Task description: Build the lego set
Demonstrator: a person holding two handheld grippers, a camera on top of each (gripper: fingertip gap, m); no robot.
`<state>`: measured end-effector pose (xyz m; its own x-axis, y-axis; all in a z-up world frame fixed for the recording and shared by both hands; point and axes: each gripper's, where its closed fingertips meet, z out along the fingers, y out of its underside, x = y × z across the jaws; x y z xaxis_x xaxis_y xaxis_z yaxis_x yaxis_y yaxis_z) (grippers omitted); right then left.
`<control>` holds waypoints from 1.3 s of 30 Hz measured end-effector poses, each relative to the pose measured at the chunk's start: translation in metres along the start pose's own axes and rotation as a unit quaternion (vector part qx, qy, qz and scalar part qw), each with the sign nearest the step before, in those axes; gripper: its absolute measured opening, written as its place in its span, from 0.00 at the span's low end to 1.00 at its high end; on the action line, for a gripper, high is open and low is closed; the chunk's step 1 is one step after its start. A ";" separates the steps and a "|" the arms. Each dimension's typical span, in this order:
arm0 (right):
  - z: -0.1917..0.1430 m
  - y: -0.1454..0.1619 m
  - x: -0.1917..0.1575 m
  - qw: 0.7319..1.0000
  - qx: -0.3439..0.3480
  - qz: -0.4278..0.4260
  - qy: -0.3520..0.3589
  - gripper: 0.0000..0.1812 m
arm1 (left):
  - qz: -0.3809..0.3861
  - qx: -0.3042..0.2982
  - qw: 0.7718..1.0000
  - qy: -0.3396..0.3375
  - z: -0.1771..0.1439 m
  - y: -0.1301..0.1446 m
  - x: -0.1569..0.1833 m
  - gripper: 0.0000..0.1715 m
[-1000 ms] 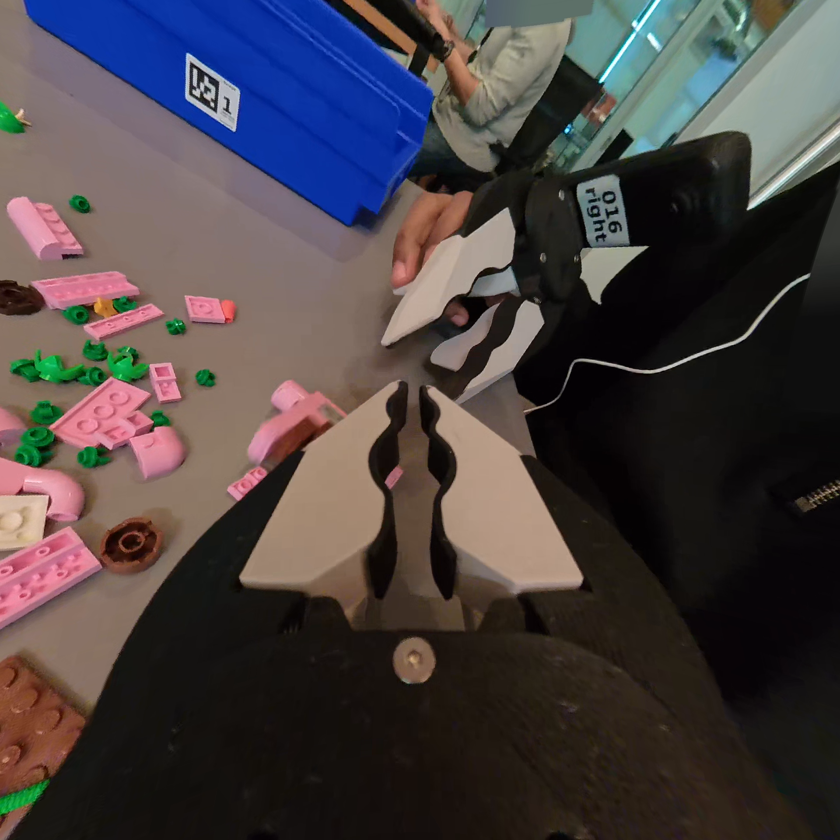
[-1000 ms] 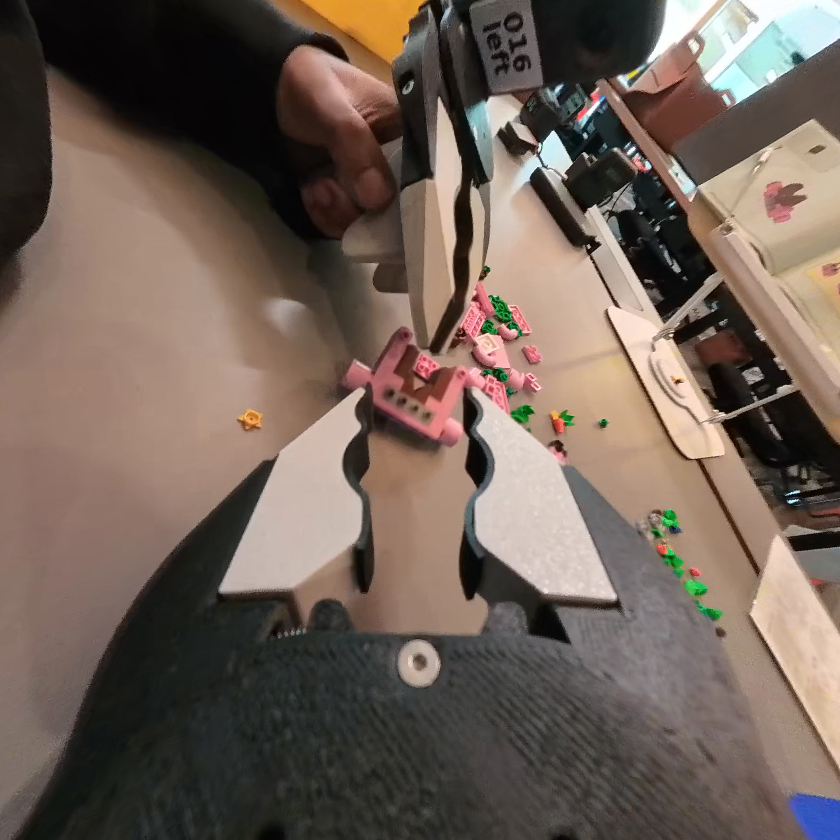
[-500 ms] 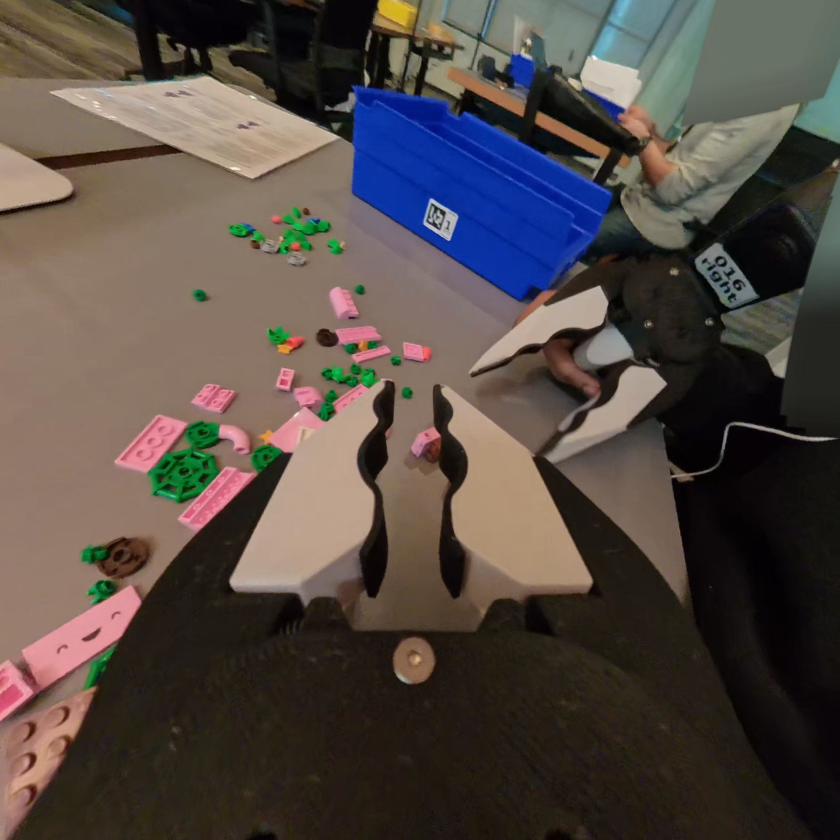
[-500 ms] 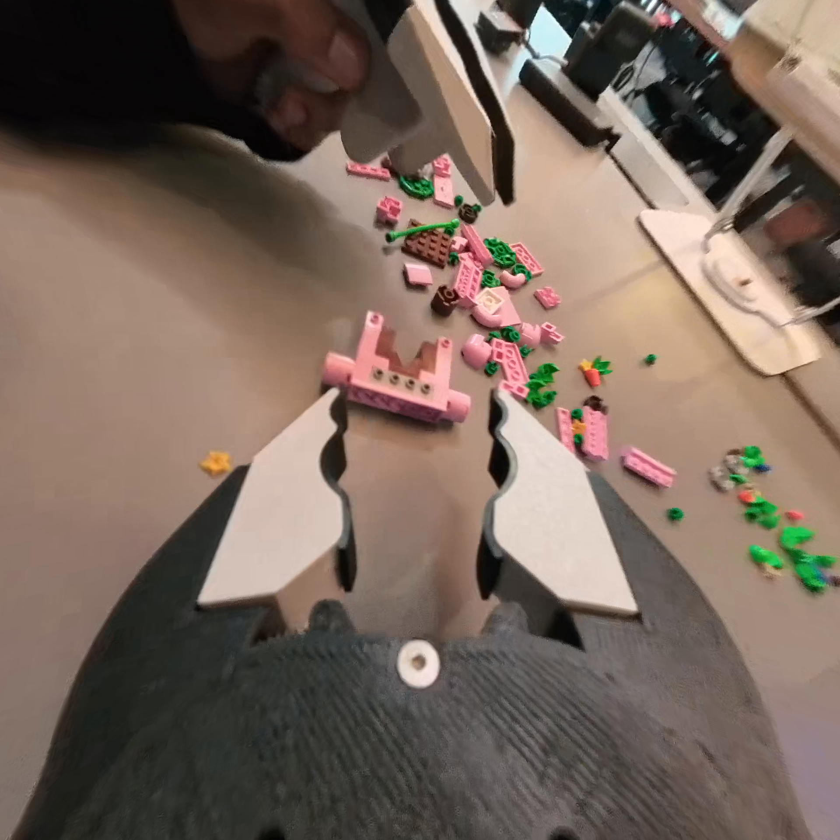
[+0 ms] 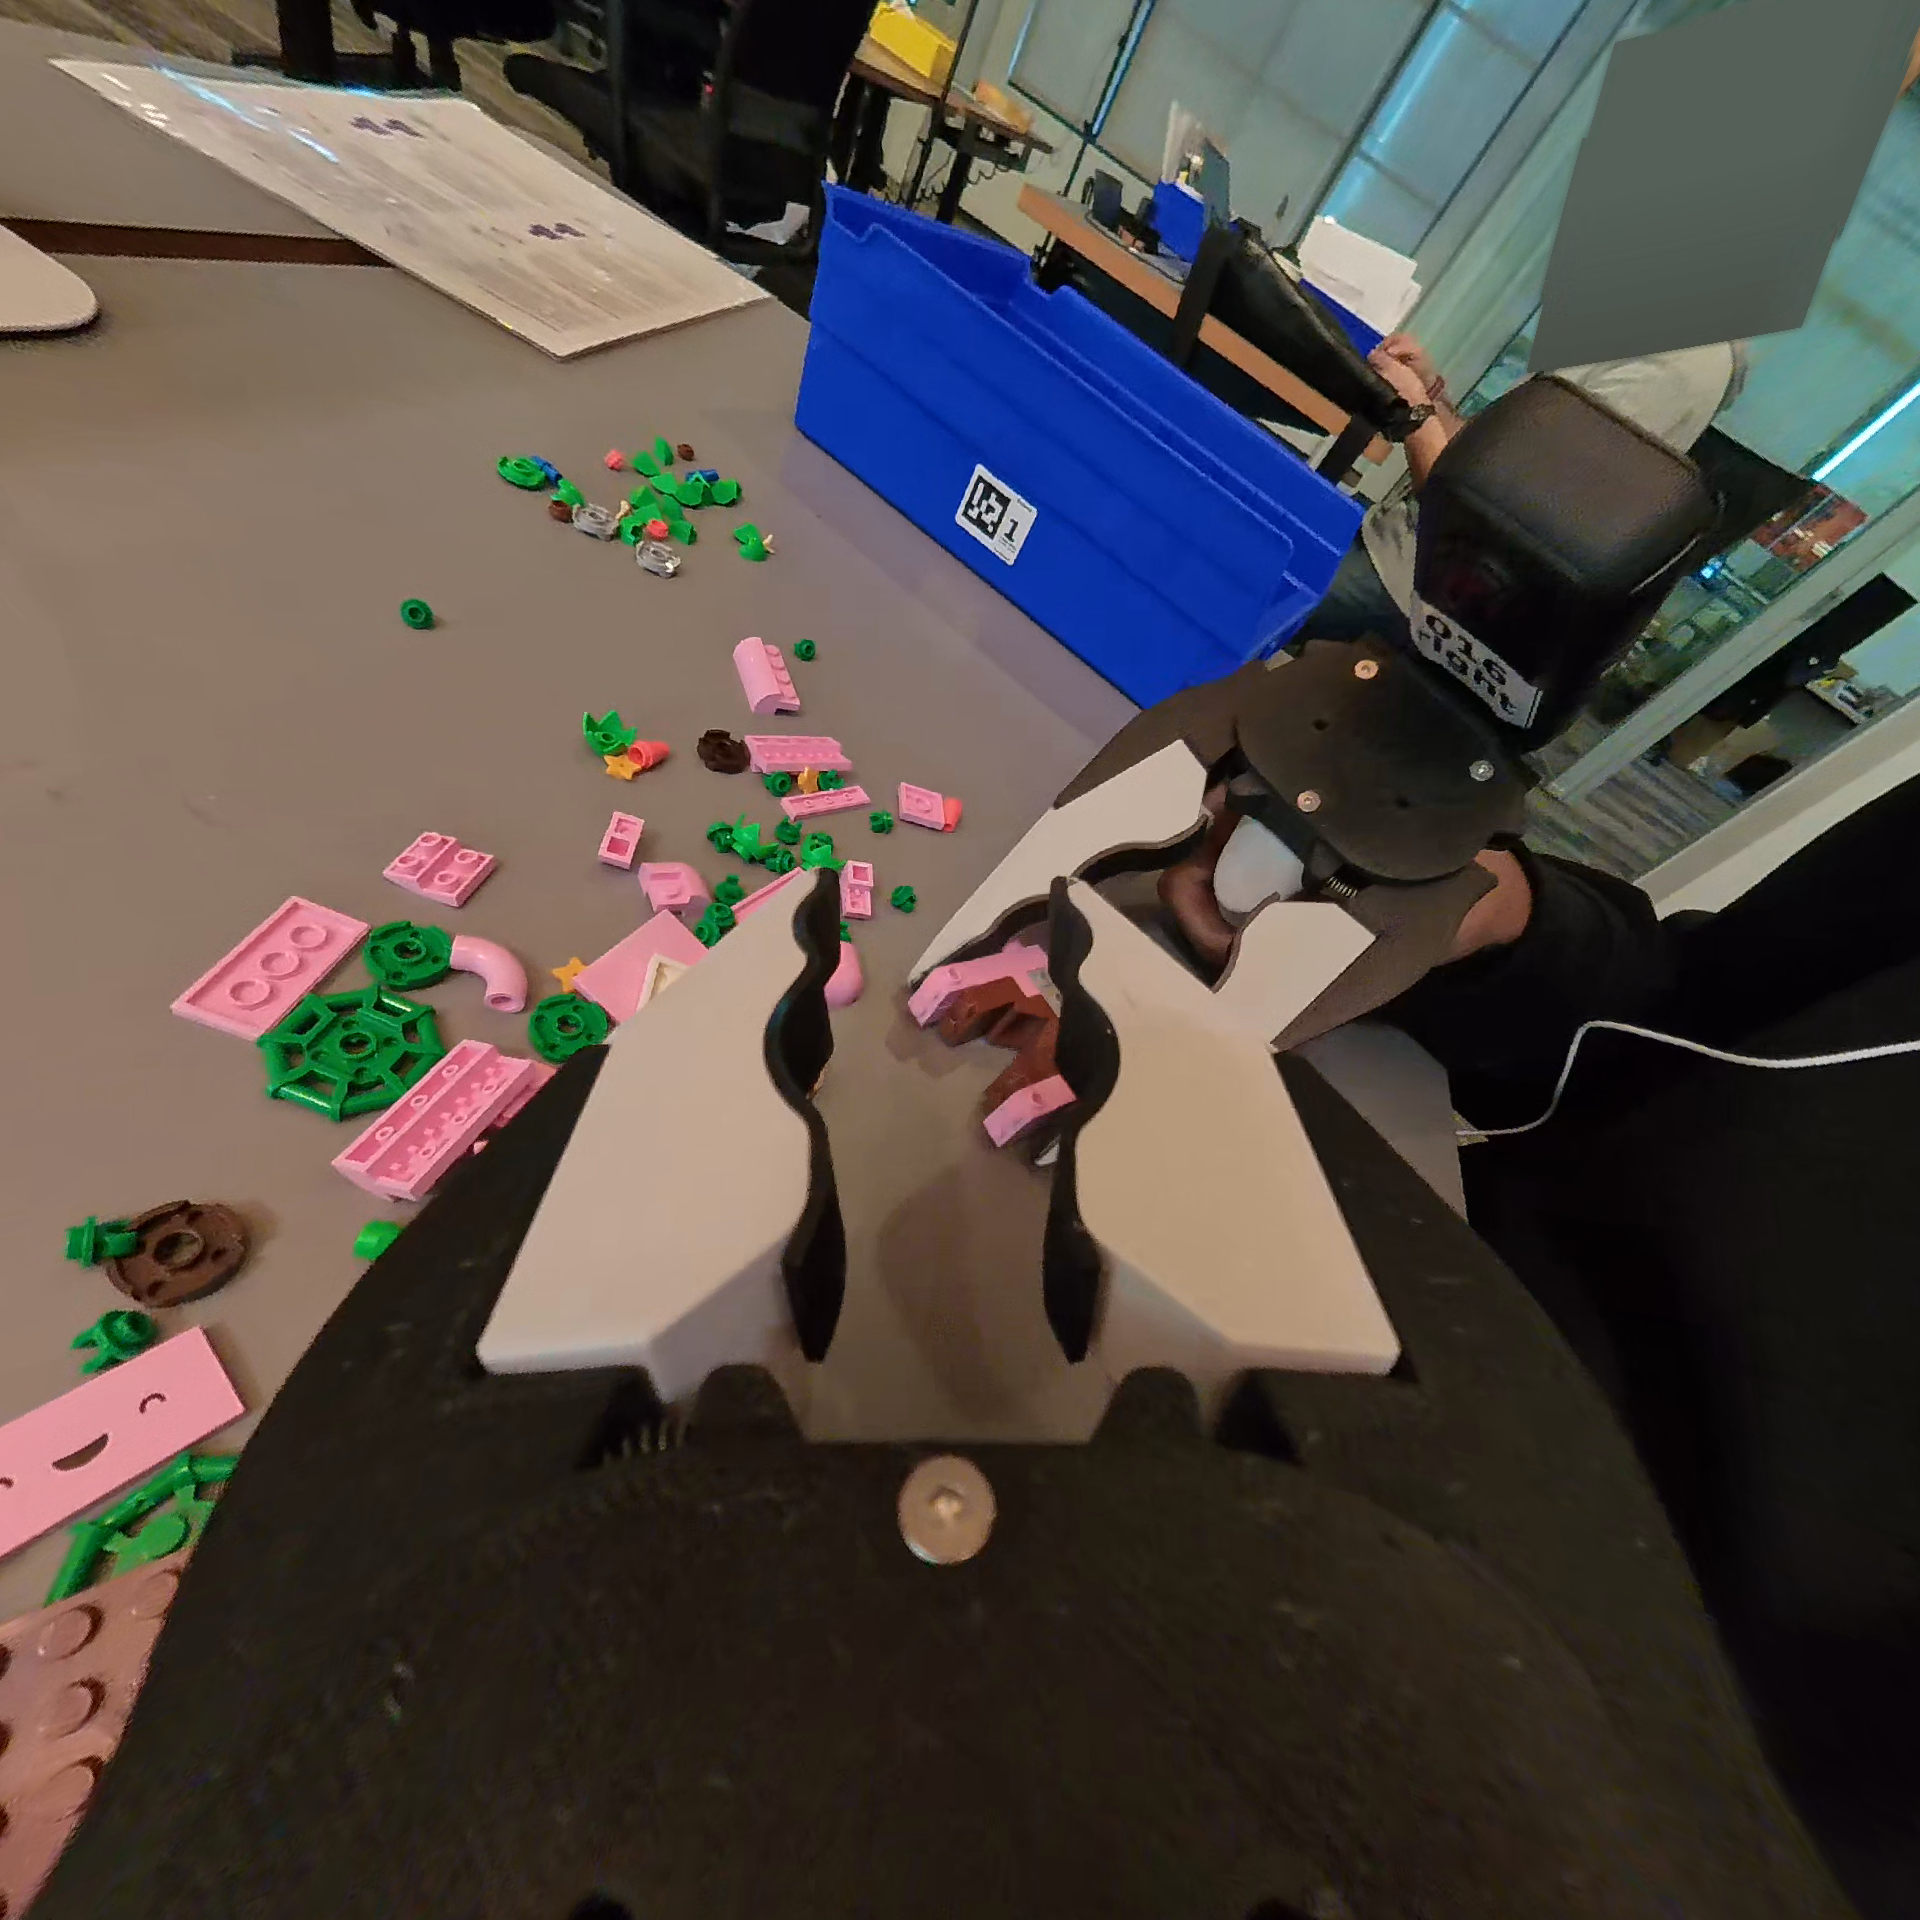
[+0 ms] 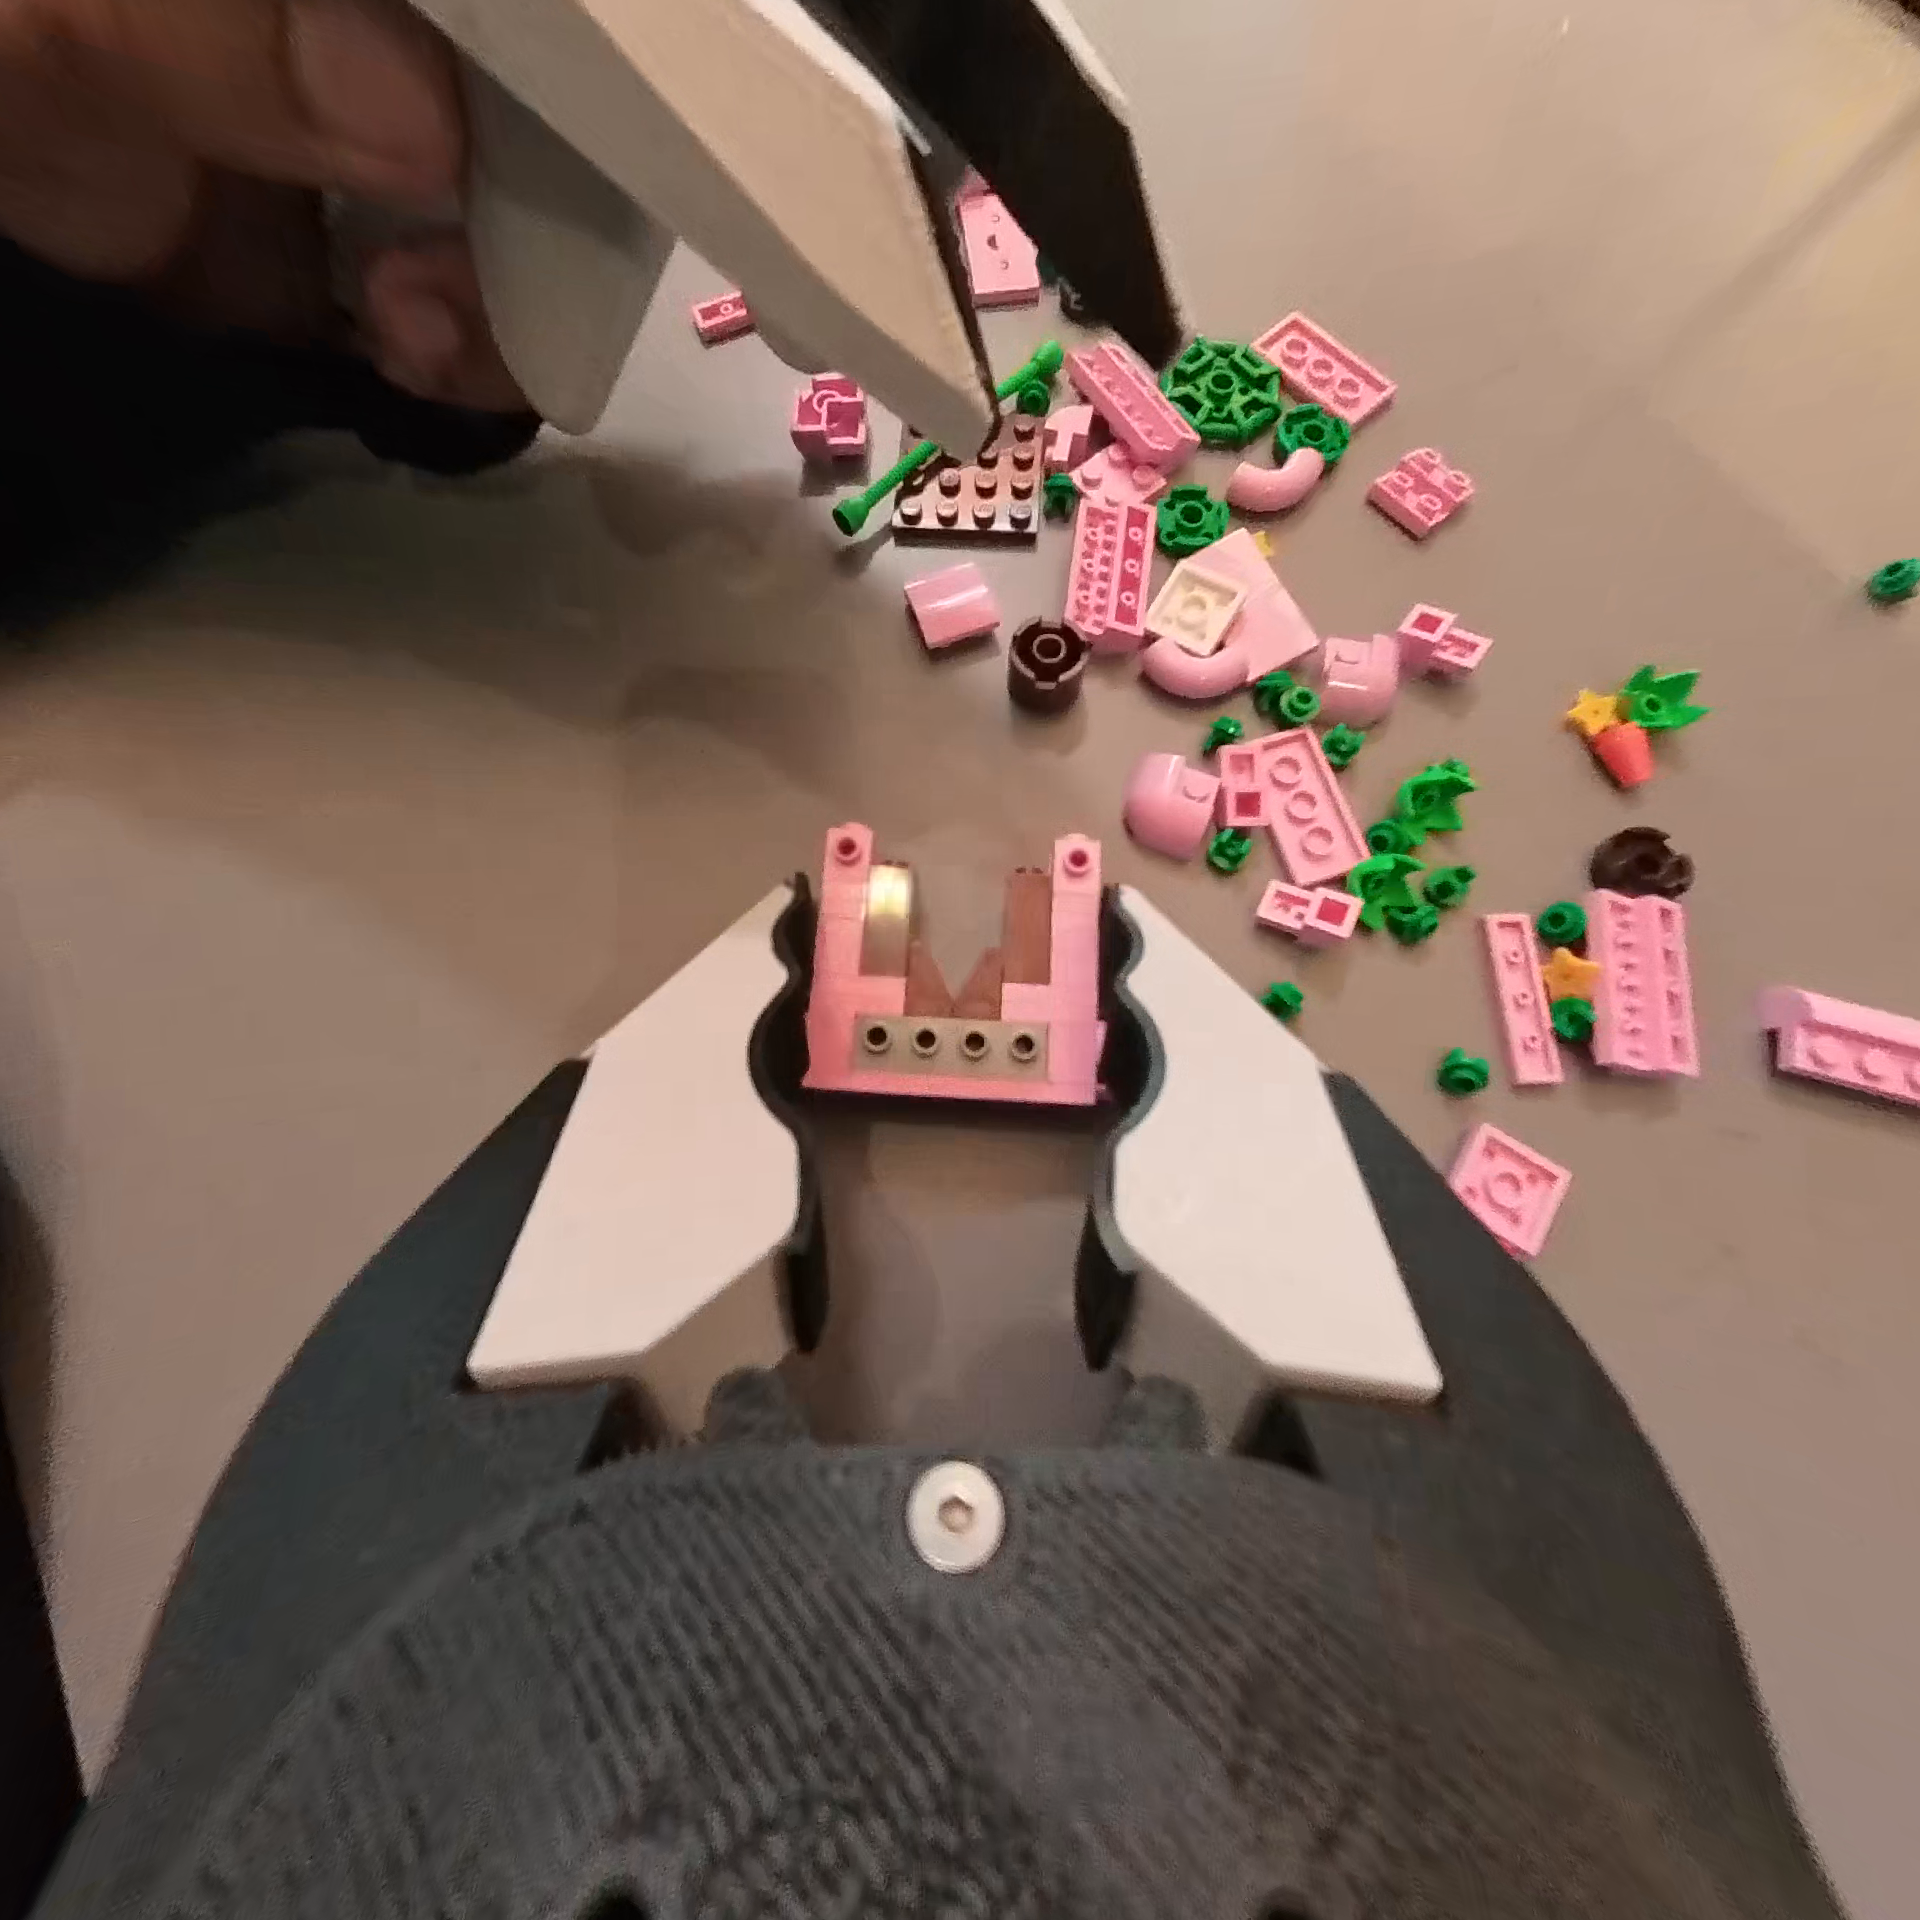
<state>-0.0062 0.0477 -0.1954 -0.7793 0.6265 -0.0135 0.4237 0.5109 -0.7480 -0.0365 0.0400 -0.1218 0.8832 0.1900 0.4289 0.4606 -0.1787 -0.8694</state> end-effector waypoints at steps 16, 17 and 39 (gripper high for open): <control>-0.065 -0.076 0.003 0.909 0.237 -0.245 0.241 0.30 | -0.193 0.007 0.953 0.234 0.016 0.006 0.056 0.15; -0.066 -0.077 0.004 0.907 0.237 -0.246 0.246 0.30 | -0.183 0.004 0.955 0.233 0.016 0.006 0.057 0.11; -0.133 -0.035 0.055 0.941 0.301 0.062 0.144 0.46 | 0.099 -0.088 0.991 0.013 0.021 0.033 0.027 0.11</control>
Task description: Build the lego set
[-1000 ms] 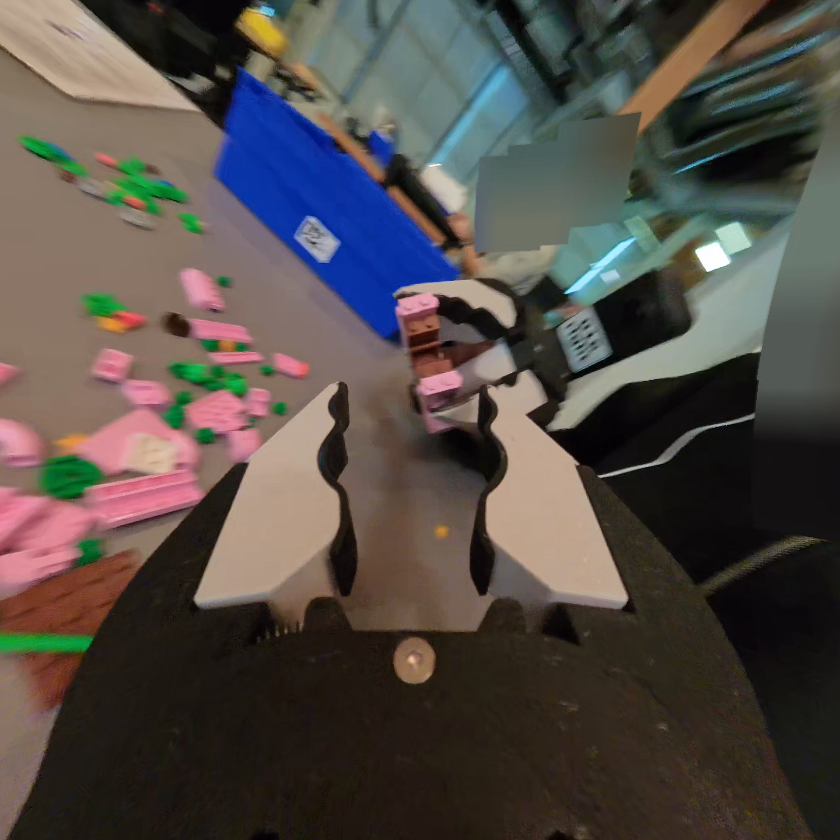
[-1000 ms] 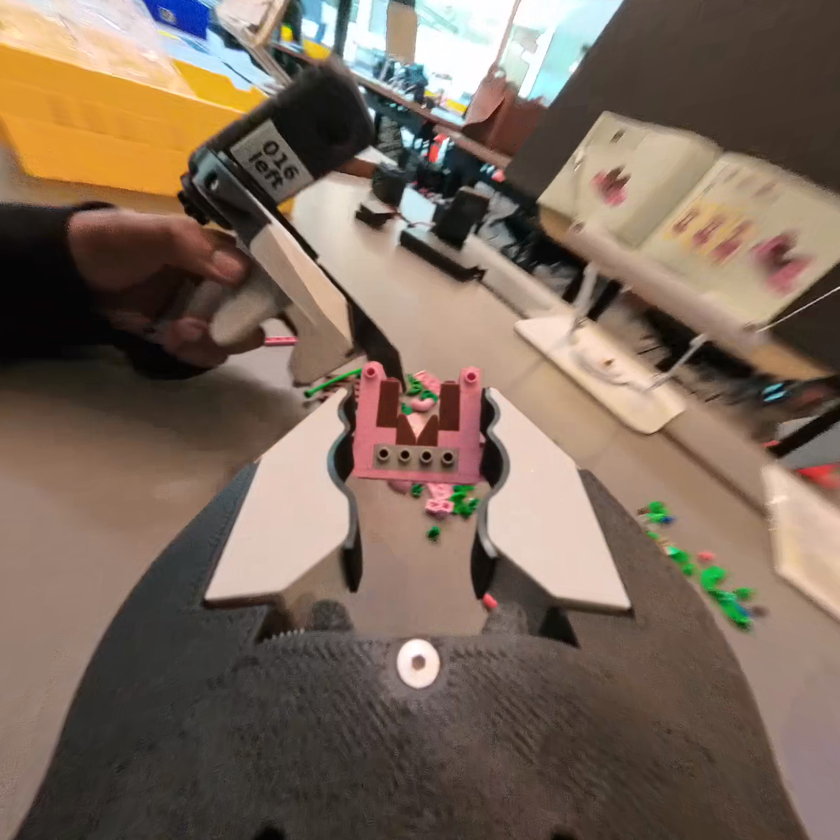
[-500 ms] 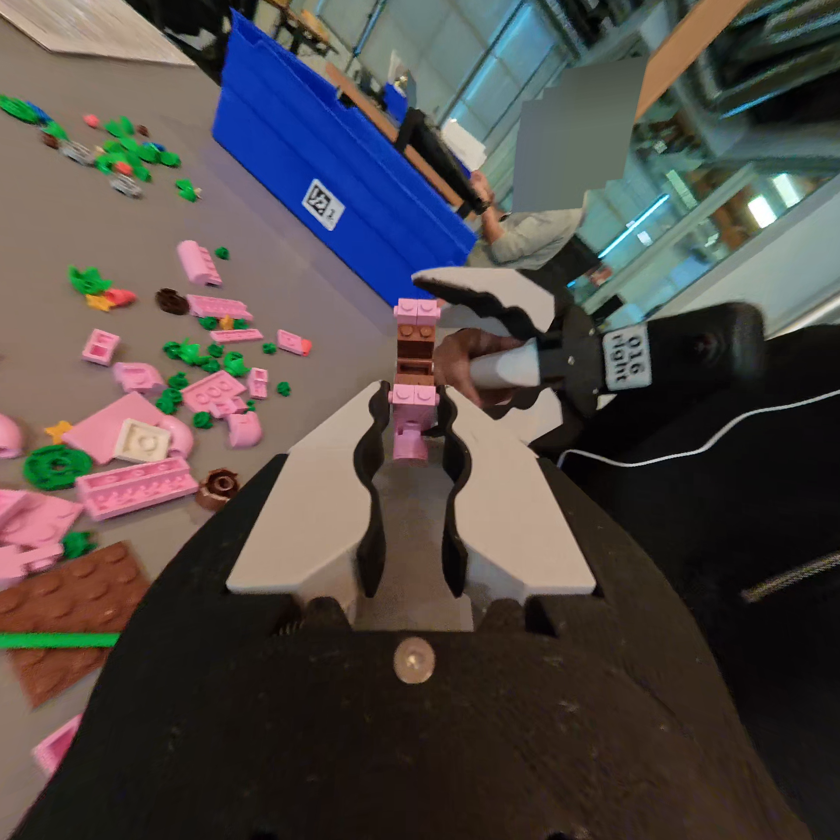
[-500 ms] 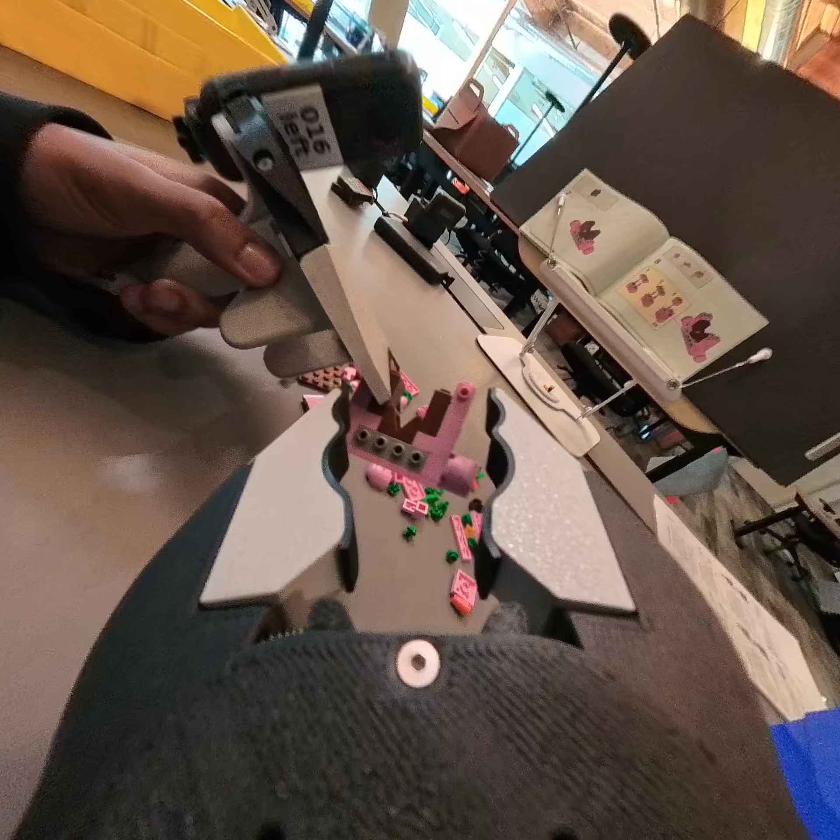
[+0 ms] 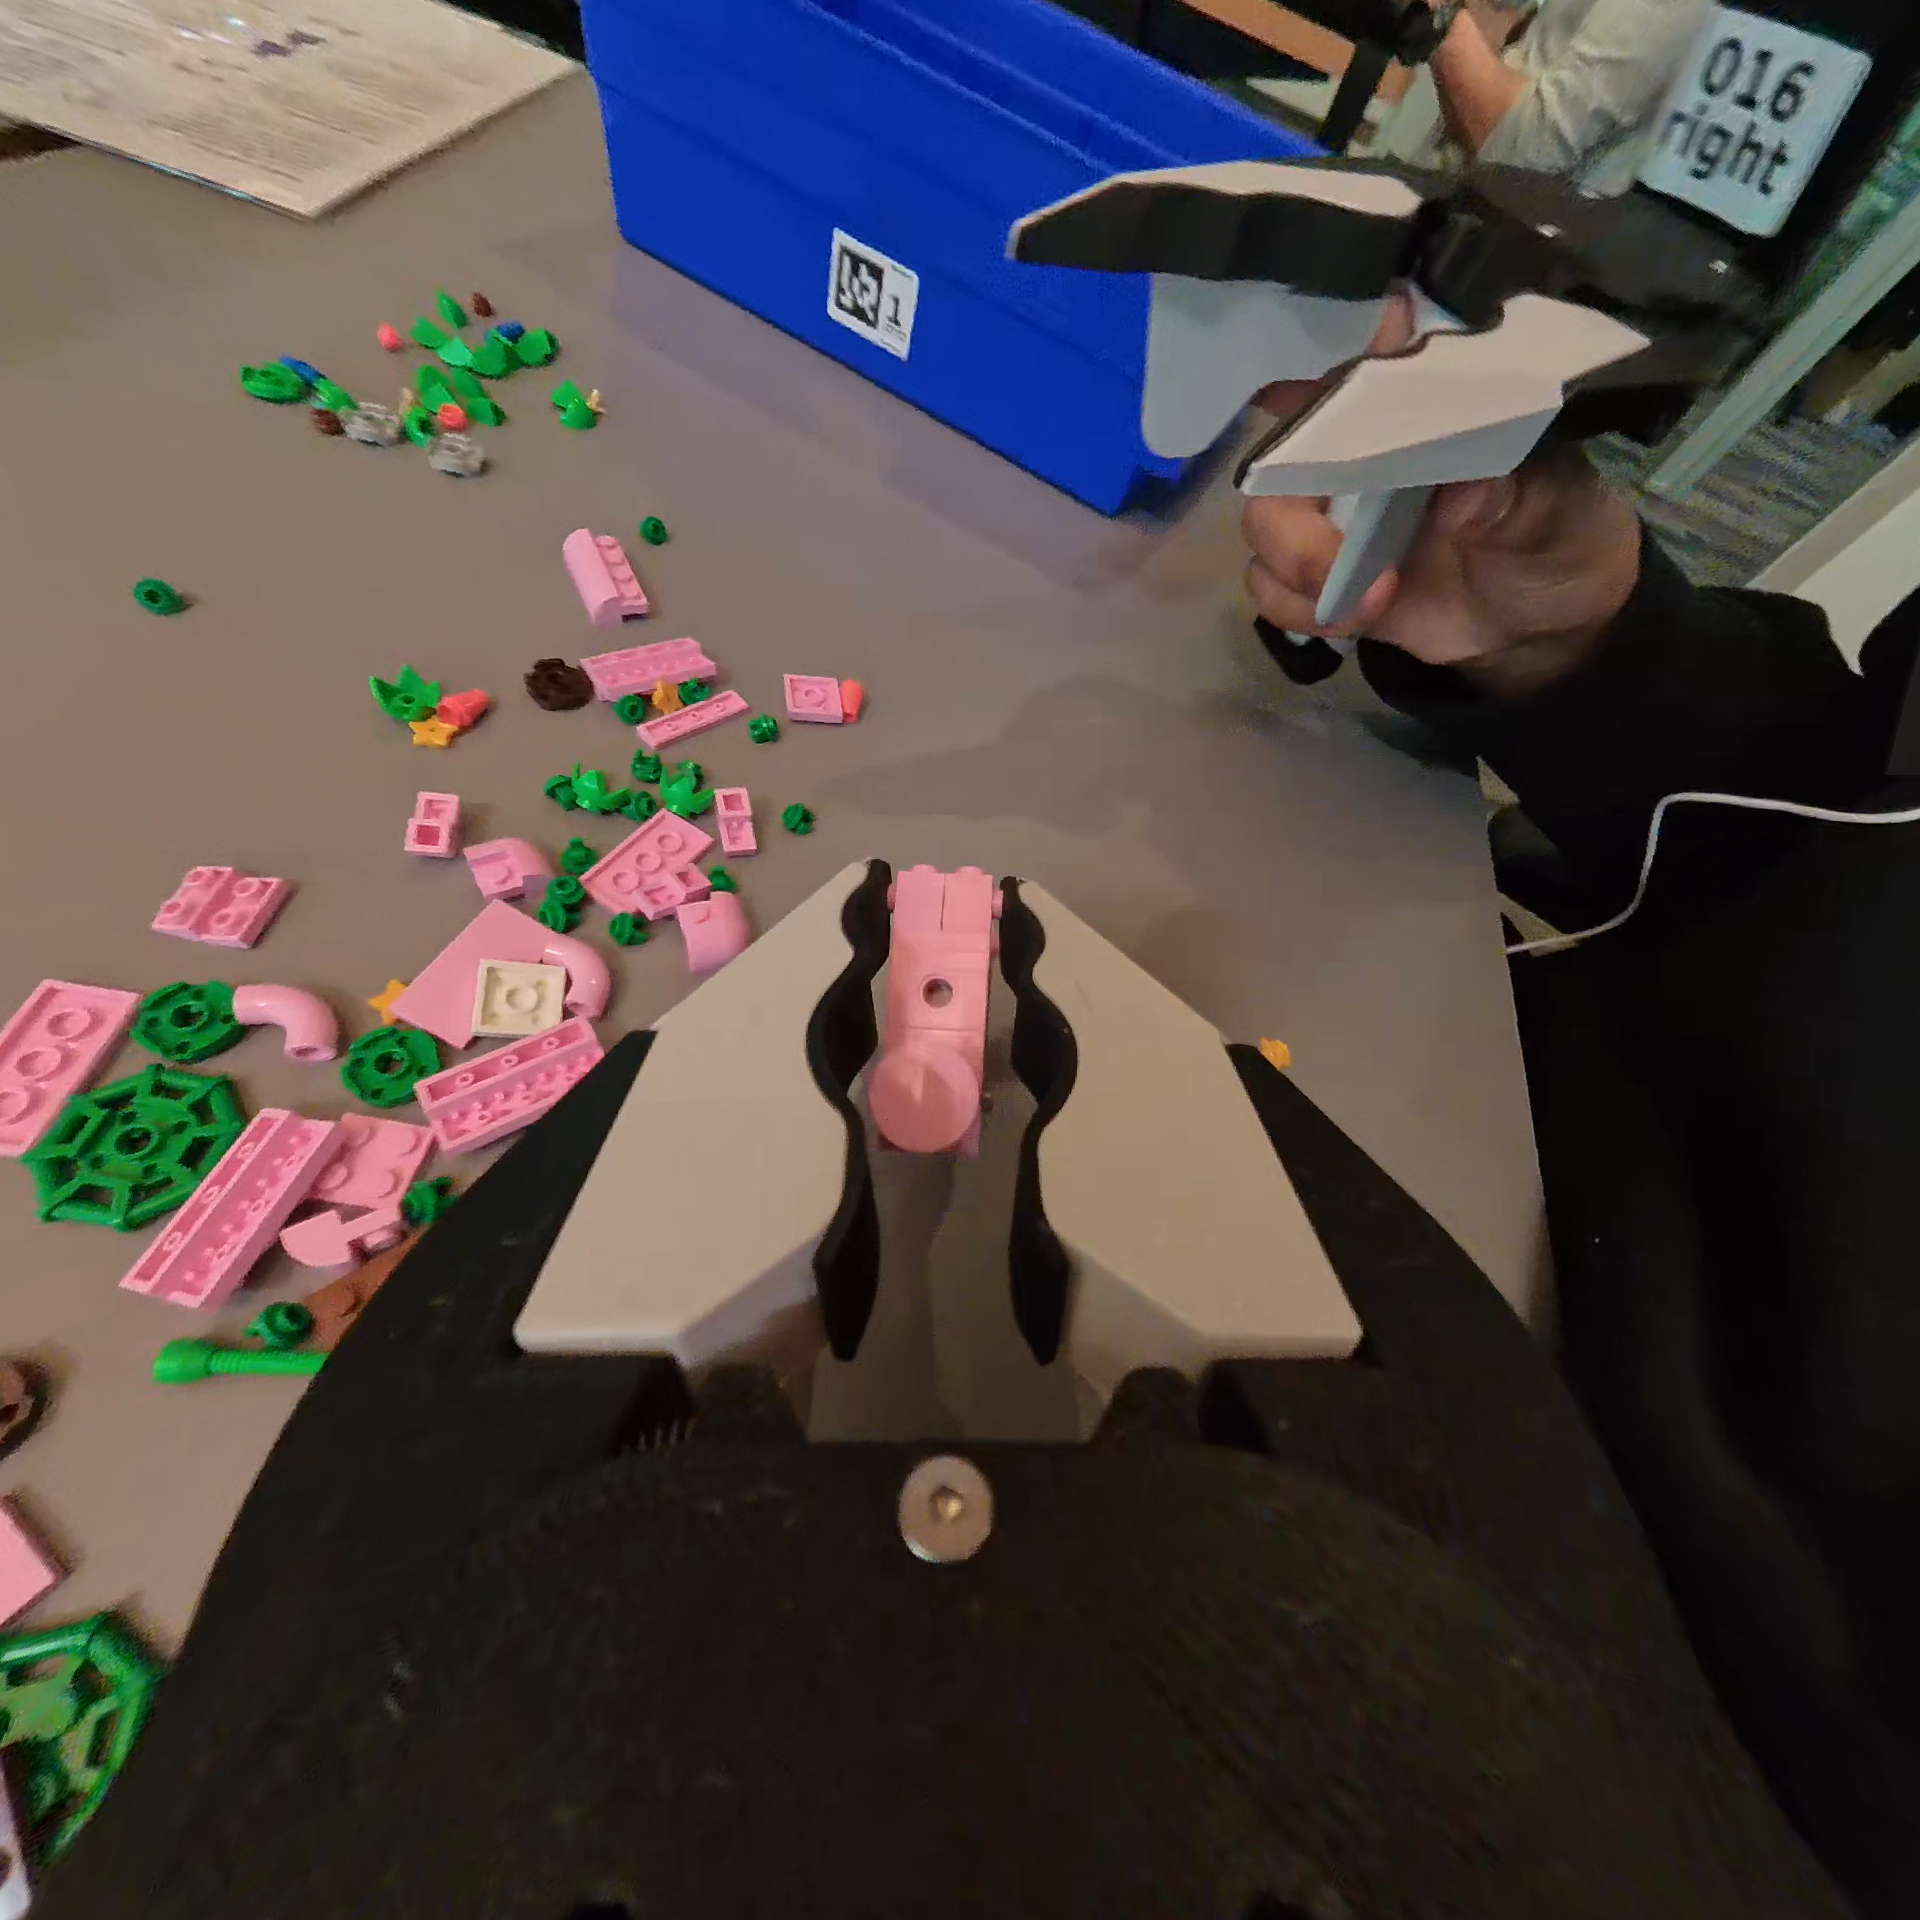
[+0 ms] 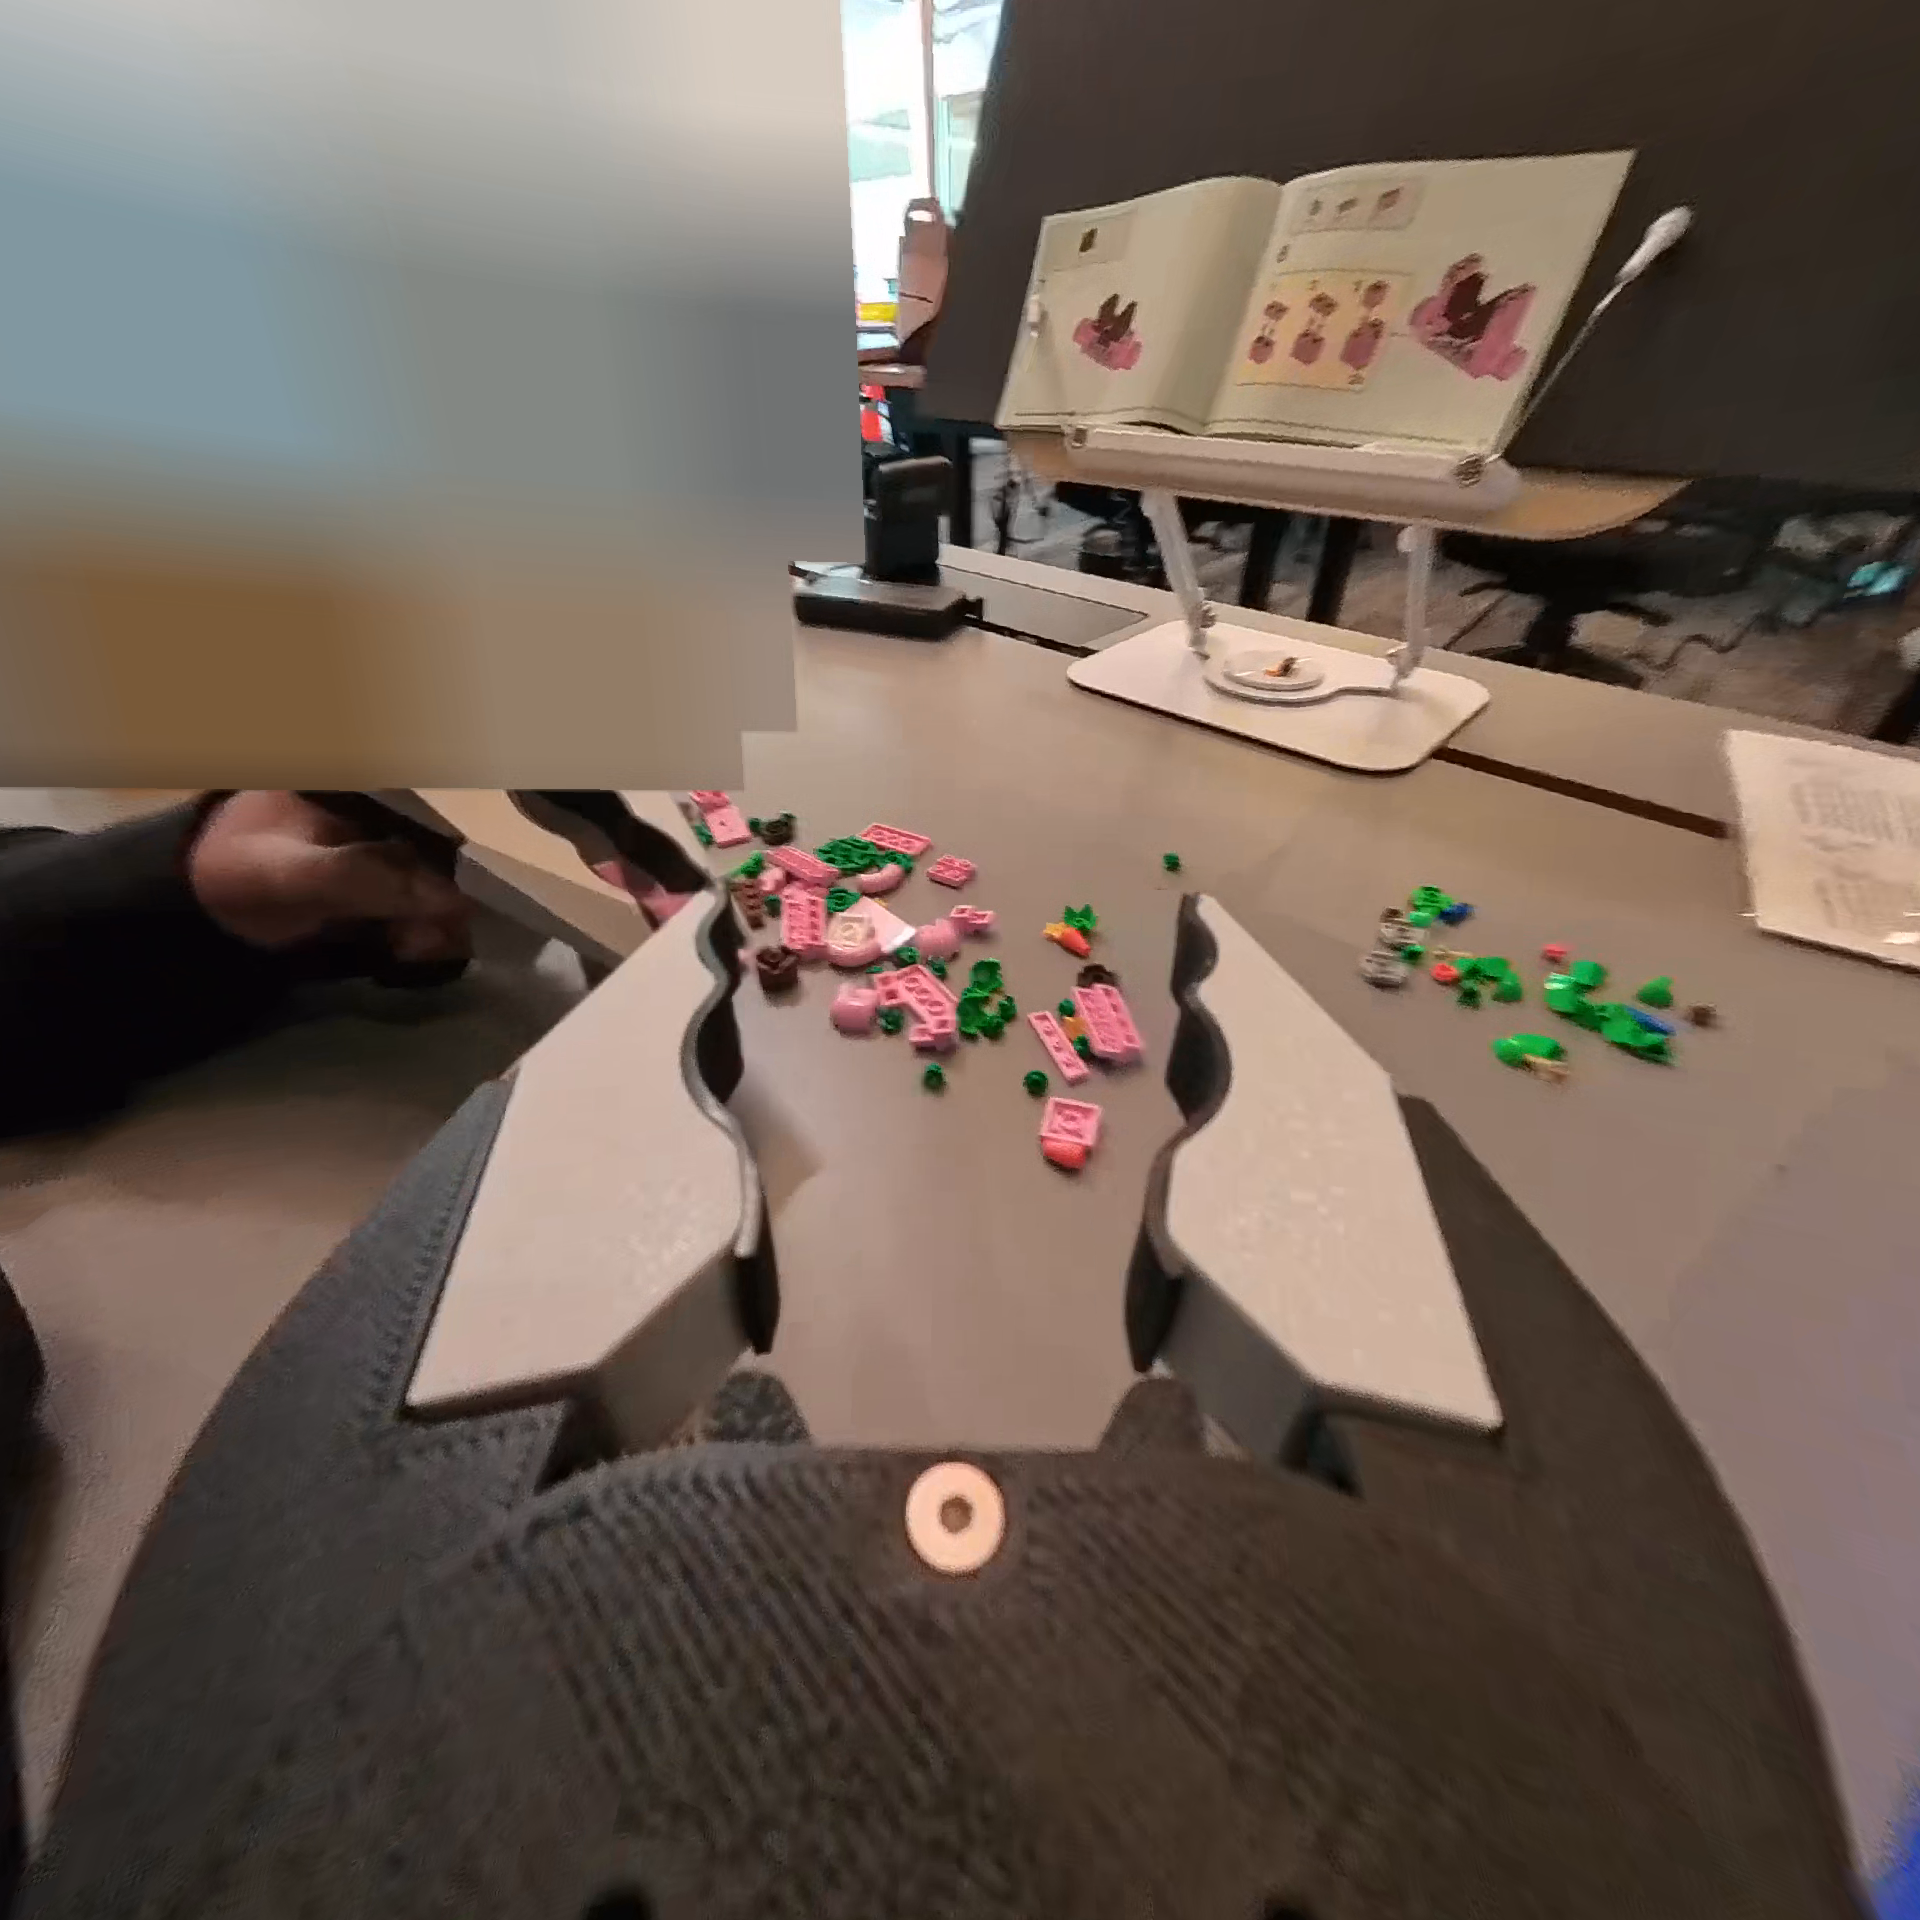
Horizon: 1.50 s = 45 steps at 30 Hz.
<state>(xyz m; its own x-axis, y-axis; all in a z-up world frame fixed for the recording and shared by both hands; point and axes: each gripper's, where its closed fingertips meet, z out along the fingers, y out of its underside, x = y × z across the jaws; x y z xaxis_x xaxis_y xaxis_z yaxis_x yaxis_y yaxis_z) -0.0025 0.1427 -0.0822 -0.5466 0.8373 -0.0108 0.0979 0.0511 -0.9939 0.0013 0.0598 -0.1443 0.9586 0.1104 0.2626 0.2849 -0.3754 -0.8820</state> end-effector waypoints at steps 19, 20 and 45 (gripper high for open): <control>-0.096 0.050 0.141 0.932 -0.174 -0.069 0.310 0.28 | -0.051 0.008 0.998 0.042 -0.001 0.006 0.015 0.11; -0.097 0.052 0.141 0.936 -0.176 -0.056 0.300 0.23 | -0.050 0.004 0.998 0.042 -0.001 0.008 0.016 0.11; -0.102 -0.068 0.102 0.946 -0.026 -0.175 0.273 0.37 | -0.017 -0.089 0.995 0.042 0.005 0.036 0.025 0.11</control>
<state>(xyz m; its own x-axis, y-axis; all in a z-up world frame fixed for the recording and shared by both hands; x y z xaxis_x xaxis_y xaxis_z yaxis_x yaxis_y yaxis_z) 0.0196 0.2798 -0.0045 -0.0426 0.9198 0.3900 0.0392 0.3916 -0.9193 0.0351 0.0541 -0.1715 0.9426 0.0507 0.3301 0.3056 -0.5300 -0.7911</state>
